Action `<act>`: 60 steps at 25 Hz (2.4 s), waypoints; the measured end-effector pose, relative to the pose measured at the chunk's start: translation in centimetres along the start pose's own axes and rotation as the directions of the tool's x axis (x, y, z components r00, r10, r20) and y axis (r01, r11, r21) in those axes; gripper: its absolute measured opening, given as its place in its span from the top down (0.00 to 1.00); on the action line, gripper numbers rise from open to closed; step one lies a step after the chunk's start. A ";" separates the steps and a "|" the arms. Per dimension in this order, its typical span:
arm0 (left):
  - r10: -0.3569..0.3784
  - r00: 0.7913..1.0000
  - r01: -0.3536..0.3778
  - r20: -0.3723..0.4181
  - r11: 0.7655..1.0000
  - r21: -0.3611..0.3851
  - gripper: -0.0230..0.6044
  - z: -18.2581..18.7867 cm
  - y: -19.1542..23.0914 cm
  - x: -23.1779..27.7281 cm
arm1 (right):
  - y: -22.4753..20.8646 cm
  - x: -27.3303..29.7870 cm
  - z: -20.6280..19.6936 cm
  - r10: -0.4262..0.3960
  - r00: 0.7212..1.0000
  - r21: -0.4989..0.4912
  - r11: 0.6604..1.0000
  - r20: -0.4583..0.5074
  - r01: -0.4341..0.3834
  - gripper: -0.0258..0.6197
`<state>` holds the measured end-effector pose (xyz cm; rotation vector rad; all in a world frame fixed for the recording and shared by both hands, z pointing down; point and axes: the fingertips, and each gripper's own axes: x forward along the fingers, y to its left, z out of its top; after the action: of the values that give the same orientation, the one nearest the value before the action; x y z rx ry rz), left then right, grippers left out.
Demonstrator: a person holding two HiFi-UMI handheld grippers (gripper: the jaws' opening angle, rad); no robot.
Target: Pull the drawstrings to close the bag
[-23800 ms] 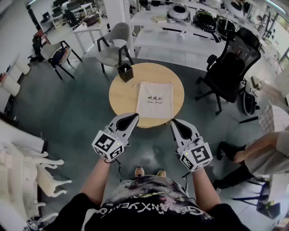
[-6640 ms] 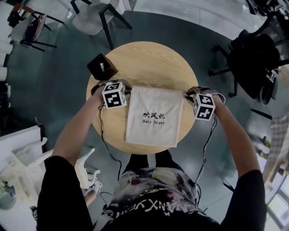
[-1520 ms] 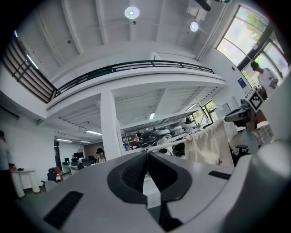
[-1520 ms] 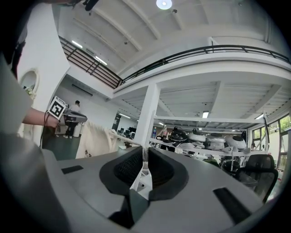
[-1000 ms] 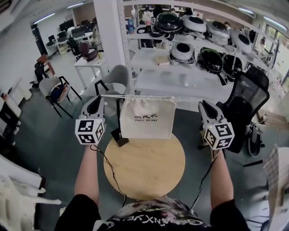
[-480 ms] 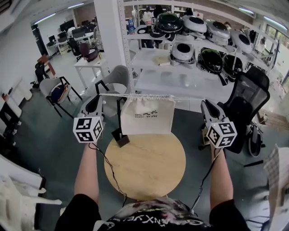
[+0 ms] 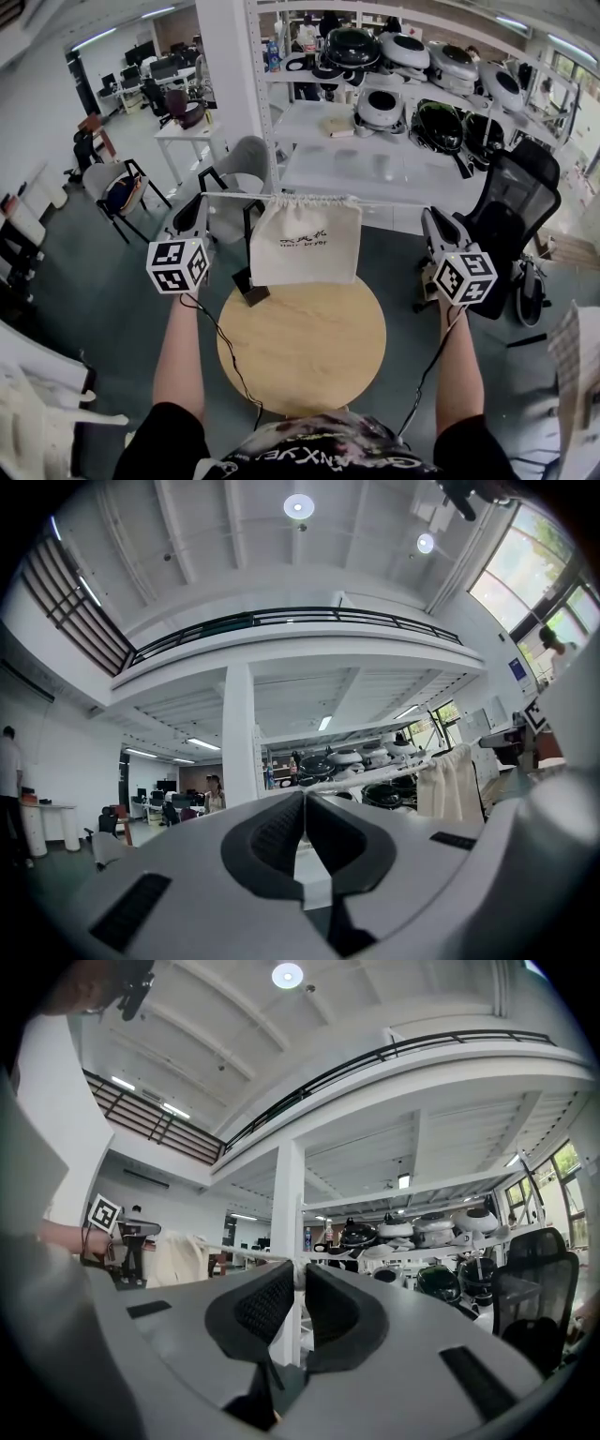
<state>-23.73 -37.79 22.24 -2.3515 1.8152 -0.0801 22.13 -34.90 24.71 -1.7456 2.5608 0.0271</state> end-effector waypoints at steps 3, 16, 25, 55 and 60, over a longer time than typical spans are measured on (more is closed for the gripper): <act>0.003 1.000 -0.003 0.005 1.000 0.004 0.93 0.3 0.4 -0.1 | -0.2 -0.1 0.1 -0.003 1.000 0.002 1.000 0.003 0.003 0.90; 0.001 1.000 -0.001 0.015 1.000 0.001 0.93 1.3 1.1 -0.1 | -1.1 -0.5 1.0 -0.005 1.000 0.033 0.999 0.026 0.004 0.90; 0.000 1.000 0.000 0.008 1.000 -0.016 0.93 1.6 1.7 -0.1 | -2.6 -1.1 1.6 -0.016 0.999 0.077 0.997 0.040 0.013 0.90; -0.019 1.000 0.021 0.016 0.996 -0.088 0.93 2.0 1.8 -0.3 | -2.1 -1.5 2.2 0.003 0.999 0.043 0.999 0.051 -0.005 0.90; -0.020 1.000 0.022 0.021 0.996 -0.091 0.93 2.1 1.9 -0.7 | -1.7 -1.7 2.3 0.006 0.999 0.040 0.999 0.051 -0.008 0.90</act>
<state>-25.45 -37.41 19.94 -2.4236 1.8225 0.0235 24.41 -33.86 22.55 -1.7001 2.5141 0.0202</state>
